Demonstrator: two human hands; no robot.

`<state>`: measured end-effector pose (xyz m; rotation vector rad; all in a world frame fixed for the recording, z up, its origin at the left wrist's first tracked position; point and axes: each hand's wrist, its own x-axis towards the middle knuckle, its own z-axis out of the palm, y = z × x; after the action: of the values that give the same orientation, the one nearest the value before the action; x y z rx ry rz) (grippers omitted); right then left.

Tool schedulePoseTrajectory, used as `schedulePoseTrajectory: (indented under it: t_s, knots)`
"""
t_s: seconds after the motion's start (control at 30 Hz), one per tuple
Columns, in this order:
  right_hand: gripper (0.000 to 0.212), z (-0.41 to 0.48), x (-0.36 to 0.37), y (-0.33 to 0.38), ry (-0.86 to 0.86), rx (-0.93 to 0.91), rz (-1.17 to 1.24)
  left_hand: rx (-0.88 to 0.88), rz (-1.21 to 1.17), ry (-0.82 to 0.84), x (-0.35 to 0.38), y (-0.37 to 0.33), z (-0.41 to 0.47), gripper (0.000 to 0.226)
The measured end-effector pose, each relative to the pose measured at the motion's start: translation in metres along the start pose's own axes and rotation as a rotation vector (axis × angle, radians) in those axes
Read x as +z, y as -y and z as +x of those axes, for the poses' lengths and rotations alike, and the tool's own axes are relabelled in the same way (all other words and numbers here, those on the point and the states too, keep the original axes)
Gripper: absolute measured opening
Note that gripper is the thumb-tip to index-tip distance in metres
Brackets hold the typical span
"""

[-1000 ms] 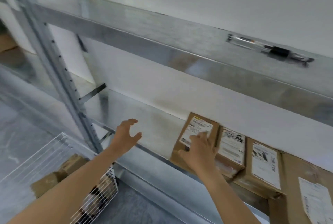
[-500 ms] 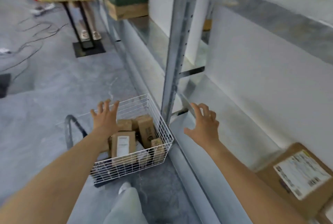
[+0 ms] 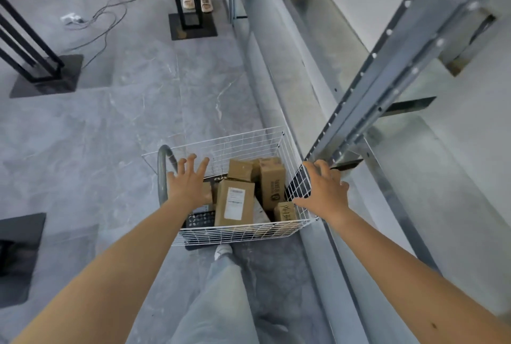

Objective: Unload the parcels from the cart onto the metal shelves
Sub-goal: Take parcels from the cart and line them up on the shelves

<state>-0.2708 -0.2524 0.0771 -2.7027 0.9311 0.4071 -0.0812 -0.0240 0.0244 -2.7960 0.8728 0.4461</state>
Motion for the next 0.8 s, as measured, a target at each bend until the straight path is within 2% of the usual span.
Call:
schedulePoseTrajectory:
  t_s: [0.27,0.4,0.5,0.8]
  knots:
    - [0.091,0.094,0.036,0.041,0.162,0.043,0.033,0.060,-0.047,0.126,0.036,0.024,0.073,0.095]
    - [0.083,0.134,0.061,0.054,0.198,0.178,0.246,0.118,-0.008,0.172,0.062,0.035,0.102,0.095]
    - [0.078,0.152,0.089,0.058,0.274,0.210,0.306,0.144,-0.003,0.229,0.084,0.040,0.112,0.094]
    - [0.075,0.205,0.163,0.044,0.471,0.261,0.301,0.010,-0.163,0.388,0.148,0.034,0.128,0.092]
